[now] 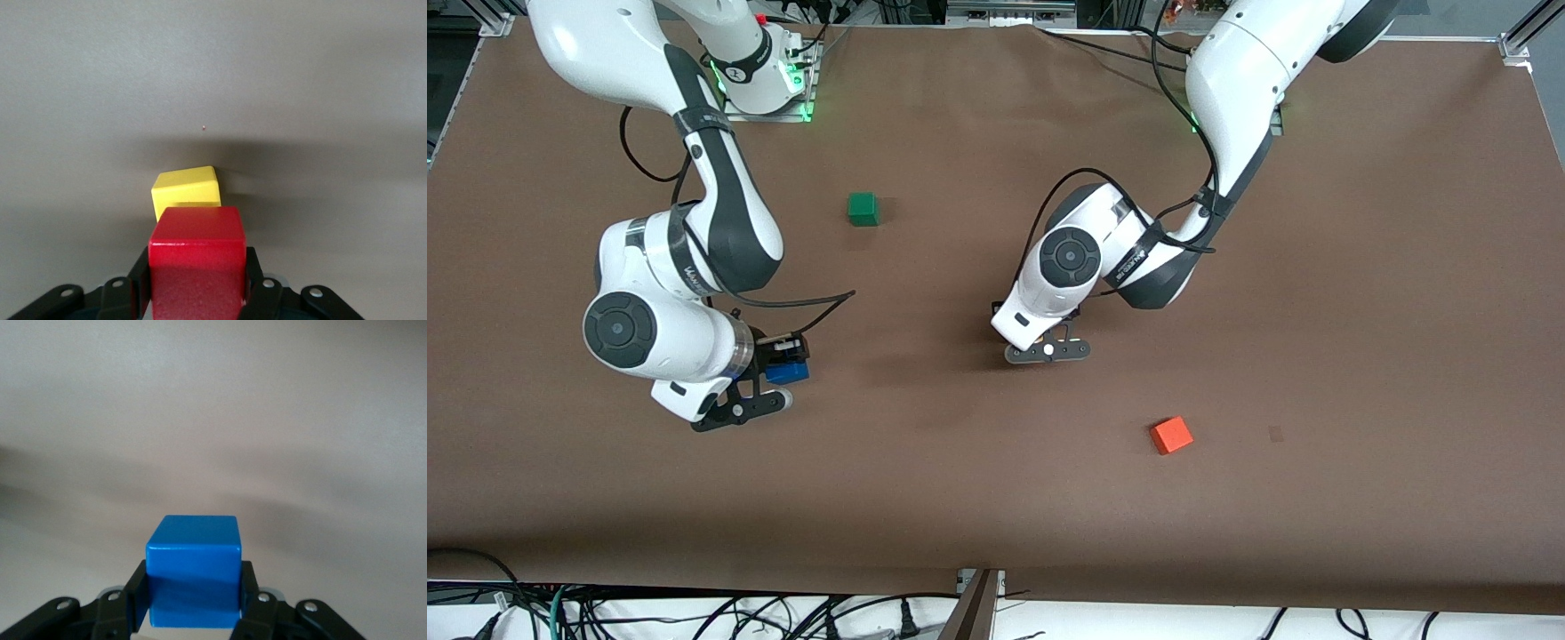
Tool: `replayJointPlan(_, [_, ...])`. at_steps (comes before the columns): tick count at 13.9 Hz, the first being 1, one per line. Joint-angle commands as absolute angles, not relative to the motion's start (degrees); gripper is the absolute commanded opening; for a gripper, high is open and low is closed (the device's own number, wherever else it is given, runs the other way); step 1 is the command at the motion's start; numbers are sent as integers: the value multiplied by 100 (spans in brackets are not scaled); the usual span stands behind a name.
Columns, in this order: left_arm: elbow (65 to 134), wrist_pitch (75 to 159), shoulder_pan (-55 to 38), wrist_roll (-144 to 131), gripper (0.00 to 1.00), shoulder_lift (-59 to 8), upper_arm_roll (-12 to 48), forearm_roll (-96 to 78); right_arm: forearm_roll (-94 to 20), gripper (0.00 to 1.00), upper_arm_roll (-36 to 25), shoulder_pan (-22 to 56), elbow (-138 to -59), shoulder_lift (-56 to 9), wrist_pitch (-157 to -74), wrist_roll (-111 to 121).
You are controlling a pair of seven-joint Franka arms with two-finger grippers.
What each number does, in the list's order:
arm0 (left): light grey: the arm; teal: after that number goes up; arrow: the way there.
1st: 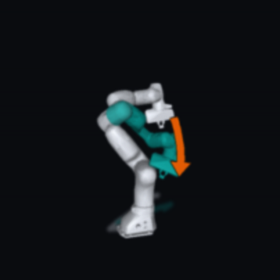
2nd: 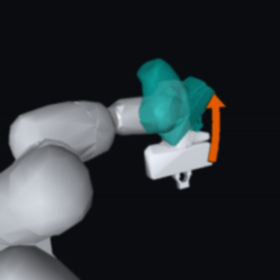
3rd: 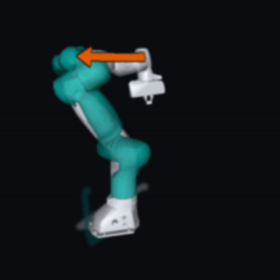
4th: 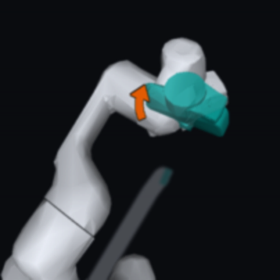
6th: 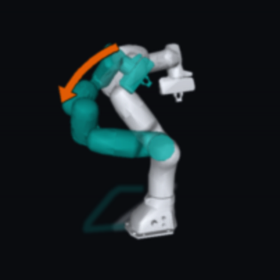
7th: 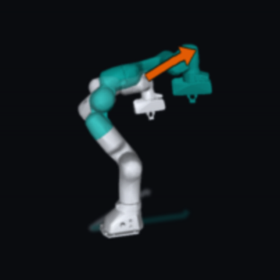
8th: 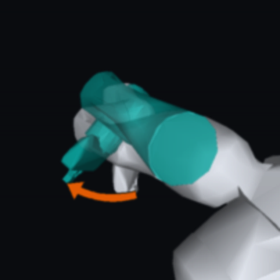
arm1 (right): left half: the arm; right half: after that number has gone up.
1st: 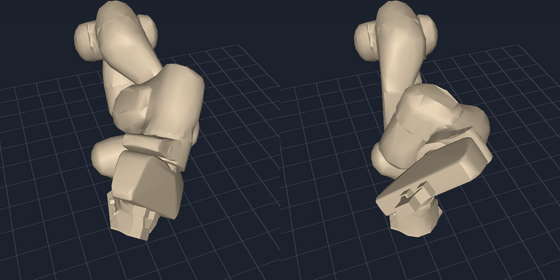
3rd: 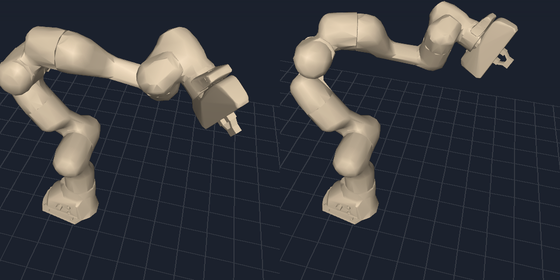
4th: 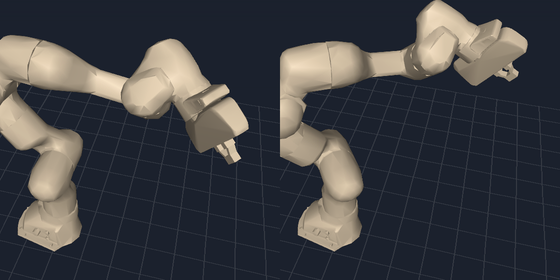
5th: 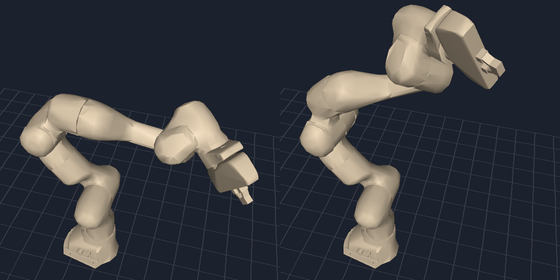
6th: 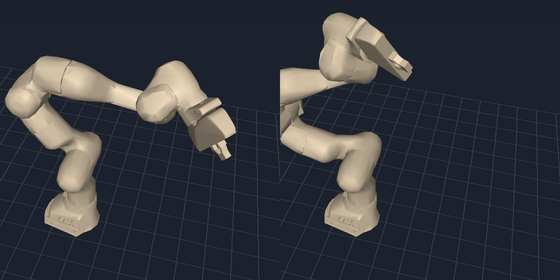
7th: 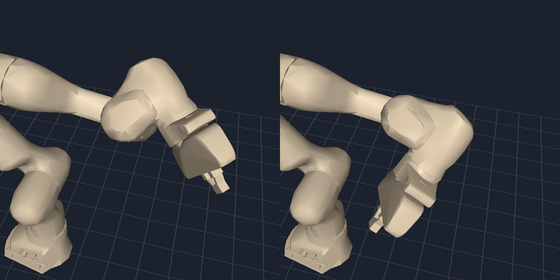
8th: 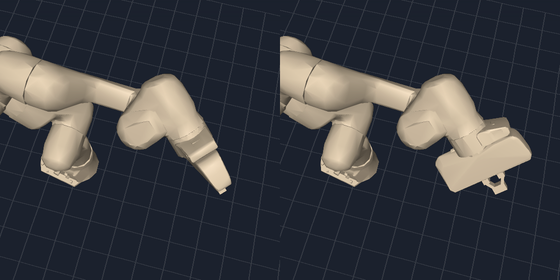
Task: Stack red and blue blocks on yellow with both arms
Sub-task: 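Carry the red cube with the left gripper onto the yellow cube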
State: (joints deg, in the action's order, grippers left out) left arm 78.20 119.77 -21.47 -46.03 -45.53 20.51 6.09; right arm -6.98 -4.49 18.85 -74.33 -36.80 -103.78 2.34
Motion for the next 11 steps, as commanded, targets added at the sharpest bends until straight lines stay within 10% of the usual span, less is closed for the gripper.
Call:
replayJointPlan(1, [7699,11918,-2224,-4728,0,-4623,1986,895,-773,16,-457,1925,-7339,-3674,-10353,10])
replayJointPlan(7, [7682,11927,-2347,-5019,10,-4746,1969,1099,-738,17,-457,2013,-7339,-3683,-10406,-79])
replayJointPlan(8, [7673,11927,-2329,-5019,77,-4746,1943,1090,-730,17,-457,2021,-7339,-3683,-10406,-166])
replayJointPlan(9, [7638,11927,-2312,-5019,100,-4720,1908,1064,-721,17,-448,2030,-7339,-3683,-10406,-254])
replayJointPlan(11, [7358,11770,-2242,-5027,100,-4606,1916,1011,-721,17,-457,2109,-7339,-3683,-10398,-281])
